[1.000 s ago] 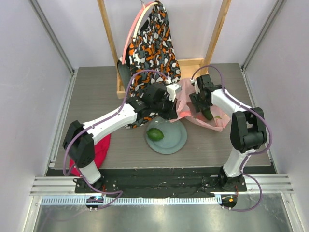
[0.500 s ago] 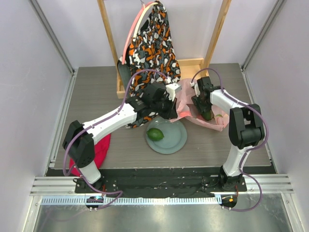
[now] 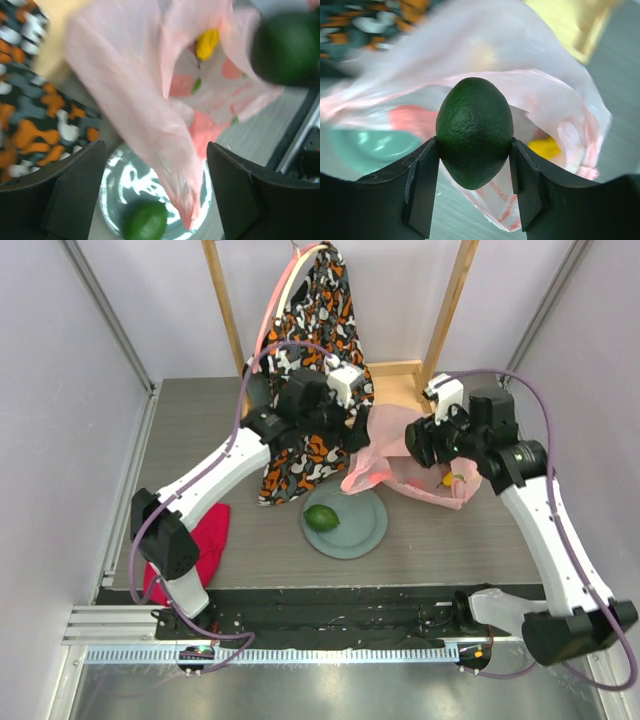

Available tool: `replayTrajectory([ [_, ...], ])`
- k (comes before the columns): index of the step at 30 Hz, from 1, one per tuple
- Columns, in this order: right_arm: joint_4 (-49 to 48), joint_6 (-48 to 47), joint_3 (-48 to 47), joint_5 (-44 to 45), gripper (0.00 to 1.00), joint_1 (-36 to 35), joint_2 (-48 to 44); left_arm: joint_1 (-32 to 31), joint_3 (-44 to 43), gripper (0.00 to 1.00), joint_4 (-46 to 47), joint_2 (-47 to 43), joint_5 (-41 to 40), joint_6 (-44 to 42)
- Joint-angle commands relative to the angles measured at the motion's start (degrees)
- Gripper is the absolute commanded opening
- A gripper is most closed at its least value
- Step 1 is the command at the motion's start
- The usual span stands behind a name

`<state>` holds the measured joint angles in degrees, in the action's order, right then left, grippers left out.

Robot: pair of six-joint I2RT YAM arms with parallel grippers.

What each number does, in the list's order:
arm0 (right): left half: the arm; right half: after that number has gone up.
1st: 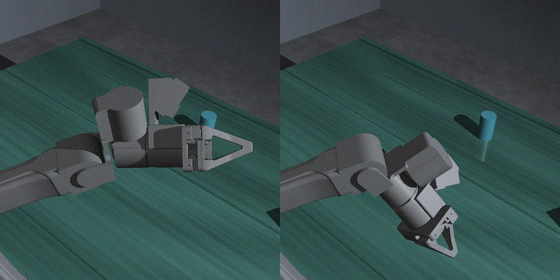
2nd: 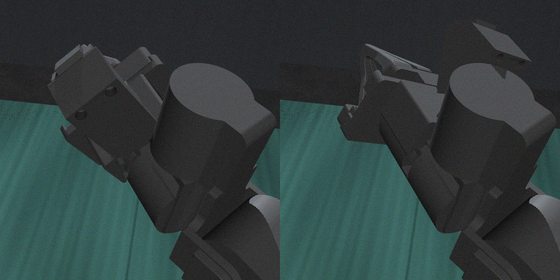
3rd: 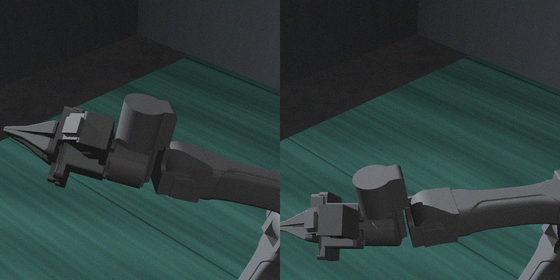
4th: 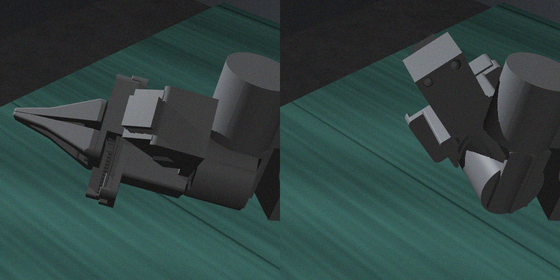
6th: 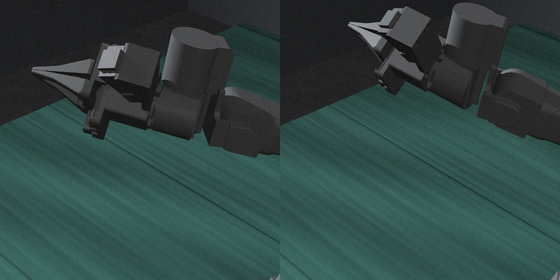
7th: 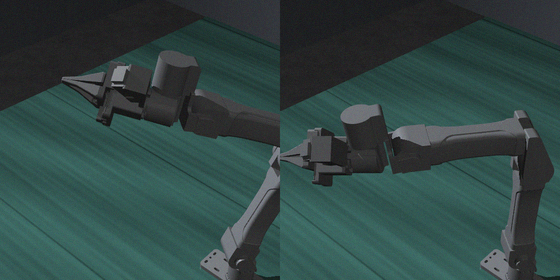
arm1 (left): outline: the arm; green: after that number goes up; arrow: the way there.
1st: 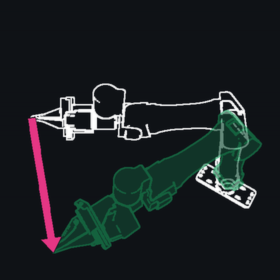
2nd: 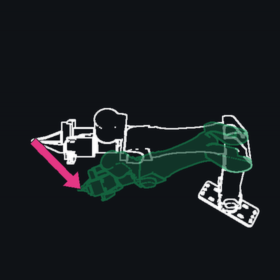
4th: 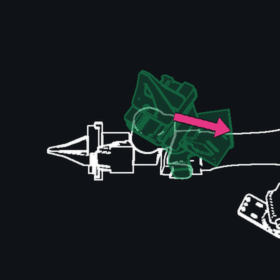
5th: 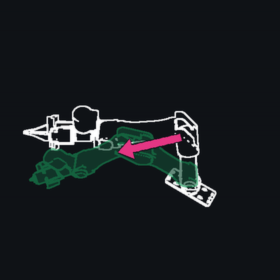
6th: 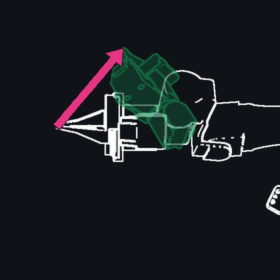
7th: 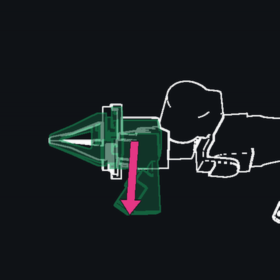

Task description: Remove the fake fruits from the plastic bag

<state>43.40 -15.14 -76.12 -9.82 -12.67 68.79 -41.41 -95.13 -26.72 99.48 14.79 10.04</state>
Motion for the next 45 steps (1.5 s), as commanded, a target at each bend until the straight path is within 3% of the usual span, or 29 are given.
replayTrajectory([
  [1, 4.8, -5.5, -0.3, -23.8, 0.24, -3.5, -5.7, 5.4, -9.1, 0.89, -1.4, -4.2, 1.4, -4.2],
  [5, 2.2, -7.3, 0.2, -19.9, 0.26, -17.4, -6.3, 12.3, -15.9, 0.93, -0.7, -5.2, 1.2, -3.4],
  [8, 2.0, -8.8, -0.6, -18.1, 0.26, -25.0, -1.2, 13.4, -16.8, 0.93, -0.4, -7.0, -0.1, -5.6],
  [13, -5.2, -8.3, -2.6, -15.5, 0.29, -29.5, 8.1, 14.6, -11.6, 0.93, -1.0, -11.8, 0.4, -5.6],
  [17, -8.1, -10.0, -4.9, -8.6, 0.27, -29.5, 20.1, 17.1, -5.7, 0.93, -0.8, -16.6, 2.3, -4.0],
  [25, -11.1, -16.8, -6.3, 0.6, 0.27, -29.4, 30.9, 23.7, 1.0, 0.92, 1.5, -22.0, 5.7, 0.5],
  [28, -11.7, -17.7, -6.4, 1.0, 0.32, -29.5, 33.2, 25.1, 2.8, 0.92, 2.5, -22.5, 7.5, 2.1],
  [31, -12.5, -18.1, -6.0, -0.1, 0.43, -29.6, 34.3, 25.4, 3.8, 0.92, 3.2, -22.4, 8.9, 2.7],
  [35, -13.6, -17.6, -5.7, 2.2, 0.73, -29.6, 35.0, 25.3, 3.7, 0.9, 3.9, -21.5, 10.5, 4.1],
  [39, -9.3, -19.1, -9.7, 1.5, 0.81, -28.8, 31.8, 25.3, 1.7, 0.9, 4.5, -20.3, 12.7, 5.2],
  [45, 0.1, -13.9, -16.3, -4.5, 0.83, -24.6, 19.9, 25.3, -2.9, 0.9, 5.1, -18.7, 14.6, 6.0],
])
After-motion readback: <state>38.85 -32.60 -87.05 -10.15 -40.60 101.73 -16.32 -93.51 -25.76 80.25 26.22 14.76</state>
